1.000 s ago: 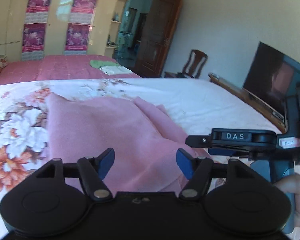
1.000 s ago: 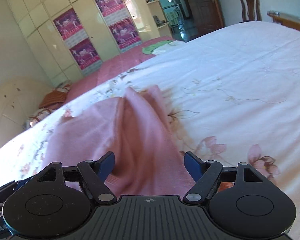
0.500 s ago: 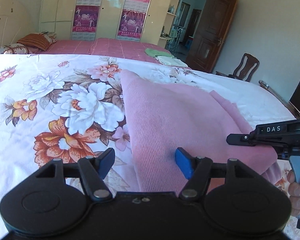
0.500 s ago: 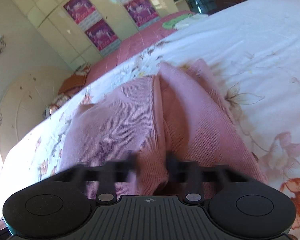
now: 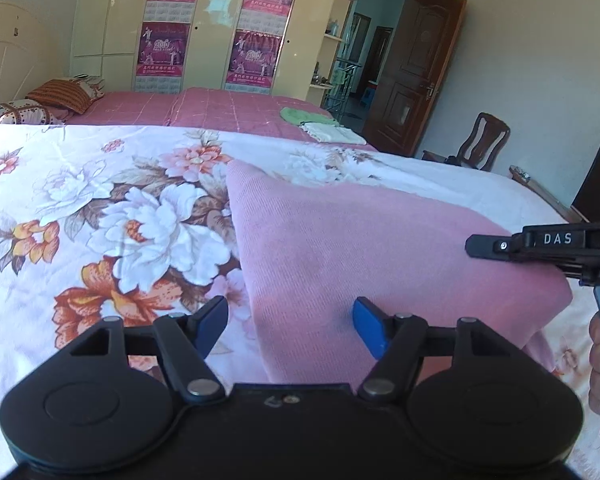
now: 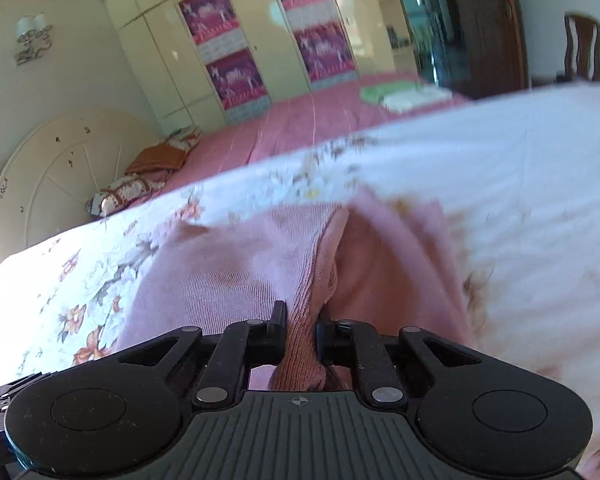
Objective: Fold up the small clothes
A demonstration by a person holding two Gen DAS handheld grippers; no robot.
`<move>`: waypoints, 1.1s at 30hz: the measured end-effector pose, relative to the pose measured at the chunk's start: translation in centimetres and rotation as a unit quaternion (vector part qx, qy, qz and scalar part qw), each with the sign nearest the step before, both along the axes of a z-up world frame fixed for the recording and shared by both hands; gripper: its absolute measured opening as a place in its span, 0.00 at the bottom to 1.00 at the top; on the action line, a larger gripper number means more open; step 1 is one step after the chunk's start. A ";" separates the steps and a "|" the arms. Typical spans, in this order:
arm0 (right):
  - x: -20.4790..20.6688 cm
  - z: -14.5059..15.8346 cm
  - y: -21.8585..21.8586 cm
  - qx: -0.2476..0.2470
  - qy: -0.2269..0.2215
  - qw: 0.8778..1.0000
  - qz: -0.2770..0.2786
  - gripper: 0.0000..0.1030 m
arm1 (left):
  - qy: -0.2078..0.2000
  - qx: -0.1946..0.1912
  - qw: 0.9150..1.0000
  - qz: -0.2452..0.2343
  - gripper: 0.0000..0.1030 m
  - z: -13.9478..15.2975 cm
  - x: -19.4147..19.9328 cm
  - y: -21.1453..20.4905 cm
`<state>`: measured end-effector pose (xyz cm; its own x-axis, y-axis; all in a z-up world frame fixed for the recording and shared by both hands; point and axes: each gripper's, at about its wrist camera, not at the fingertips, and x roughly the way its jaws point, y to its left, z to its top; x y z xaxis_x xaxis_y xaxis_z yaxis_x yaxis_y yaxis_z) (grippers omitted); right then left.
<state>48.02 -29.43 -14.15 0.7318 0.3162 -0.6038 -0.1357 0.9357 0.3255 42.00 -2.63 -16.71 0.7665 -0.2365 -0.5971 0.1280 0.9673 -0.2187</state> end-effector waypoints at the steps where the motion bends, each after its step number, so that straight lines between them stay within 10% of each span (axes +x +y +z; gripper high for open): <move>1: -0.3 0.4 -0.4 -0.004 -0.005 1.000 -0.004 0.11 | -0.003 -0.002 1.000 -0.003 0.65 0.3 -0.1 -0.2; 12: -2.5 -3.2 -4.7 -0.057 0.061 0.996 -0.038 0.13 | 0.053 -0.009 0.998 -0.036 0.69 -2.5 -0.8 -2.4; 17: -4.4 -1.2 -6.5 -0.002 0.062 0.997 -0.050 0.46 | 0.063 -0.011 0.997 -0.038 0.70 -2.3 -1.1 -2.0; 26: -7.6 -4.0 -7.2 -0.043 0.106 0.992 -0.061 0.40 | 0.069 -0.016 0.997 -0.032 0.68 -2.5 -1.8 -1.9; 33: -6.2 0.1 -8.7 -0.002 0.065 0.995 -0.074 0.41 | 0.034 -0.034 0.998 -0.031 0.62 1.7 0.3 -1.7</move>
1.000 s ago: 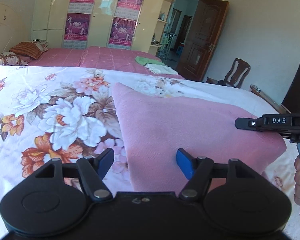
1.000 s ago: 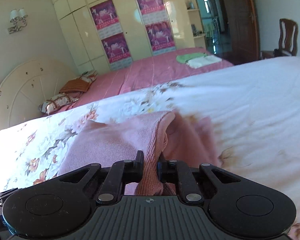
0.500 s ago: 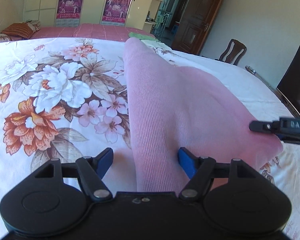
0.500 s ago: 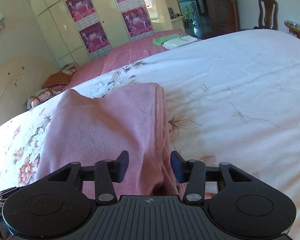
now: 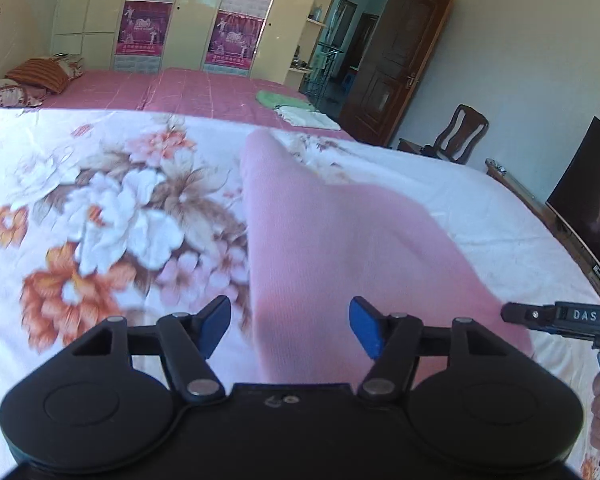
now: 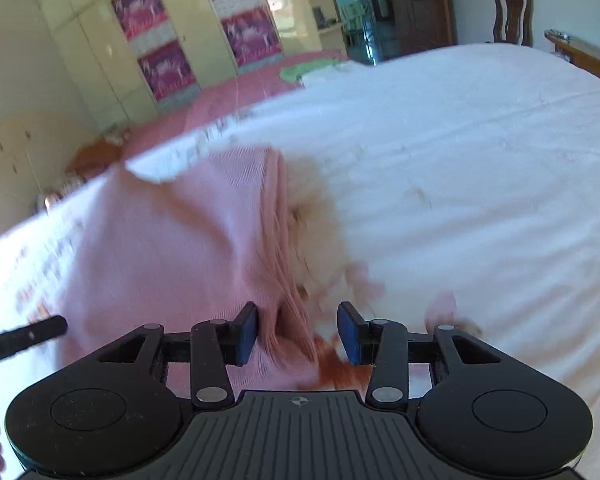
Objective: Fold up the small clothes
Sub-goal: 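Pinch the folded bundle with the left gripper while the right gripper grips its edge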
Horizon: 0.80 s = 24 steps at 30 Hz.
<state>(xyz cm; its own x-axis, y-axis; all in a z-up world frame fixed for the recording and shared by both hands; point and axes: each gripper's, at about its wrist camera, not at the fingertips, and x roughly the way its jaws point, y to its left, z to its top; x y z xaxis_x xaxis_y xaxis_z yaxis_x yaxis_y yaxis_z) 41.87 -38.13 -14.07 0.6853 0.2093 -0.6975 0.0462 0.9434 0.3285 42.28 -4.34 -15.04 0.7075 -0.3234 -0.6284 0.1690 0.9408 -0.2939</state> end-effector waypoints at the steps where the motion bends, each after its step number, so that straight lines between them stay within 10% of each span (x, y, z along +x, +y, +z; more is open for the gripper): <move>1: 1.2 0.4 0.1 0.004 -0.004 1.000 0.003 0.41 | 0.003 -0.002 1.000 0.000 0.62 0.2 0.8 -0.2; 14: 15.5 -2.5 2.2 0.020 0.020 0.999 0.027 0.40 | 0.068 -0.050 0.995 0.053 0.71 -2.8 11.1 0.8; 16: 15.5 -2.5 3.3 -0.004 0.005 0.999 0.048 0.09 | 0.072 -0.049 0.995 0.055 0.69 -3.6 11.1 1.0; 21: 14.4 -2.6 4.2 -0.089 -0.066 0.994 0.011 0.07 | 0.058 -0.072 0.994 0.062 0.69 -4.4 10.2 2.0; 24: 15.3 -5.2 3.1 -0.059 -0.011 0.998 0.003 0.07 | 0.049 -0.063 0.995 0.065 0.69 -4.3 9.8 1.6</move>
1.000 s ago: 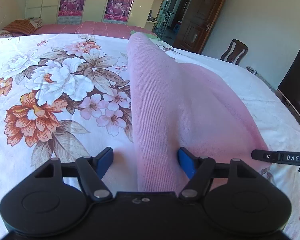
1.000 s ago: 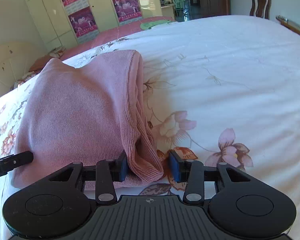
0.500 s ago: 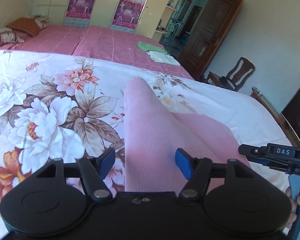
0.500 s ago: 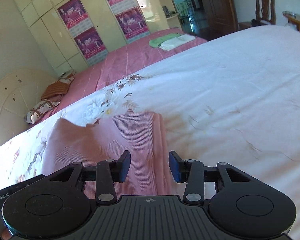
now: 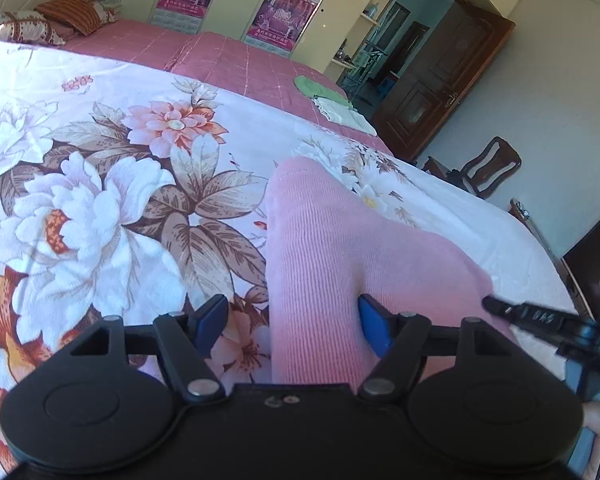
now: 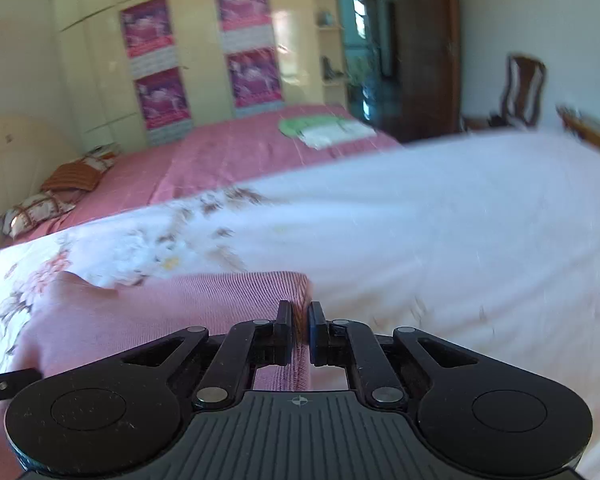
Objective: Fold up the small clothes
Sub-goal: 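Pinch the folded bundle with the left gripper while the right gripper grips its edge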
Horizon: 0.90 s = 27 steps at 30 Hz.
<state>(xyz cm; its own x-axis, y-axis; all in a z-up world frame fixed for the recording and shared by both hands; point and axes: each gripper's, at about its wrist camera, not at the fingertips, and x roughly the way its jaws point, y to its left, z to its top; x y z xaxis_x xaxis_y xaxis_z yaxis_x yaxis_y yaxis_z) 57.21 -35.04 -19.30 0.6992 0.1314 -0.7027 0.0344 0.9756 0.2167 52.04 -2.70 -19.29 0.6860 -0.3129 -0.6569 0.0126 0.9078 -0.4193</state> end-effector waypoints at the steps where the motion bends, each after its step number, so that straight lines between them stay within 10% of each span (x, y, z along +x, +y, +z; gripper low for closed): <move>1: -0.2 -0.1 0.1 -0.006 -0.004 1.000 0.008 0.07 | -0.002 0.004 1.000 -0.001 0.68 0.3 -0.1 -0.1; 10: -0.2 4.8 1.7 -0.009 -0.071 0.997 0.031 0.09 | -0.065 0.027 0.997 -0.032 0.52 4.6 0.8 -2.4; 20: 3.8 -1.4 4.4 -0.057 -0.023 0.997 0.046 0.09 | -0.008 0.062 0.998 -0.022 0.58 0.3 4.5 -2.9; 27: 3.7 -0.4 3.8 -0.046 -0.015 0.998 0.044 0.09 | -0.007 0.079 0.997 -0.010 0.67 1.1 3.7 -3.0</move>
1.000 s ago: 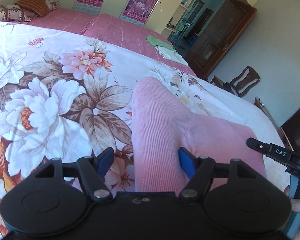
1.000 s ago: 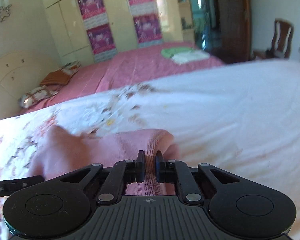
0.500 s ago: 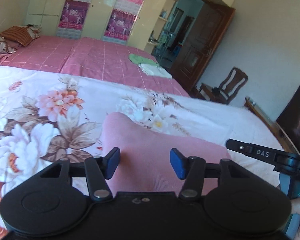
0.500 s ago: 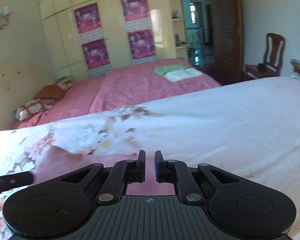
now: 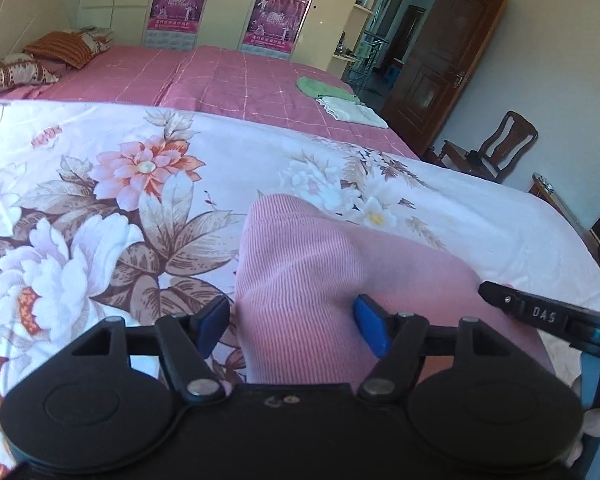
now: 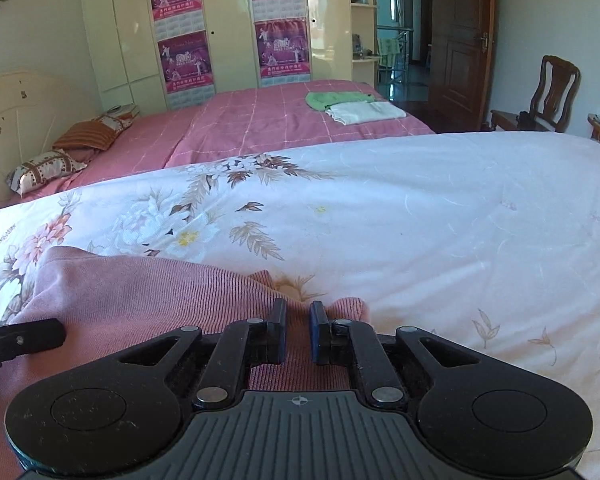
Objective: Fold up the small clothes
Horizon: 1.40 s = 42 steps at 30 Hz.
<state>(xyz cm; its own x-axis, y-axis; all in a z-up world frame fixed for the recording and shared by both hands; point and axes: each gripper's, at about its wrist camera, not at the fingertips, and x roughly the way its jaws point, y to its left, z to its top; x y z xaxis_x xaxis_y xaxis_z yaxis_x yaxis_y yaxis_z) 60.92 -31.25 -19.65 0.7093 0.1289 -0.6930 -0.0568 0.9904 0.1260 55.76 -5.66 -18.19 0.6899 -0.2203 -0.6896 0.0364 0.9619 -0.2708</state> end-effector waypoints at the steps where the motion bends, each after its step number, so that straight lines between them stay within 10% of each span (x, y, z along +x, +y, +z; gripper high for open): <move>1: -0.5 0.6 -0.1 0.006 -0.003 1.000 0.000 0.09 | -0.004 0.008 1.000 -0.001 0.67 0.3 -0.4 -0.1; 10: -7.2 3.6 0.8 0.017 -0.018 0.999 0.029 0.15 | -0.028 0.042 0.998 -0.027 0.65 3.4 -5.2 -1.1; 13: -9.8 3.5 0.7 0.014 -0.024 0.999 0.016 0.67 | -0.031 0.054 0.997 -0.038 0.65 3.7 -7.1 -1.9; 24: -14.4 0.5 0.9 -0.077 0.037 0.996 -0.016 0.62 | 0.011 0.074 0.997 -0.032 0.68 1.1 -10.3 -3.1; 42: -21.8 5.7 0.1 -0.038 -0.014 0.999 0.000 0.63 | 0.014 0.103 0.994 -0.019 0.72 1.6 -14.3 -3.9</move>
<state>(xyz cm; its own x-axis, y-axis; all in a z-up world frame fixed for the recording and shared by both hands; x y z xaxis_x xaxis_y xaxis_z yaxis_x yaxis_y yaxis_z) 39.12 -31.17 -13.95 0.7286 0.0770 -0.6806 -0.0601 0.9970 0.0484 41.43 -9.53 -16.58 0.6630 -0.0985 -0.7421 0.0697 0.9951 -0.0699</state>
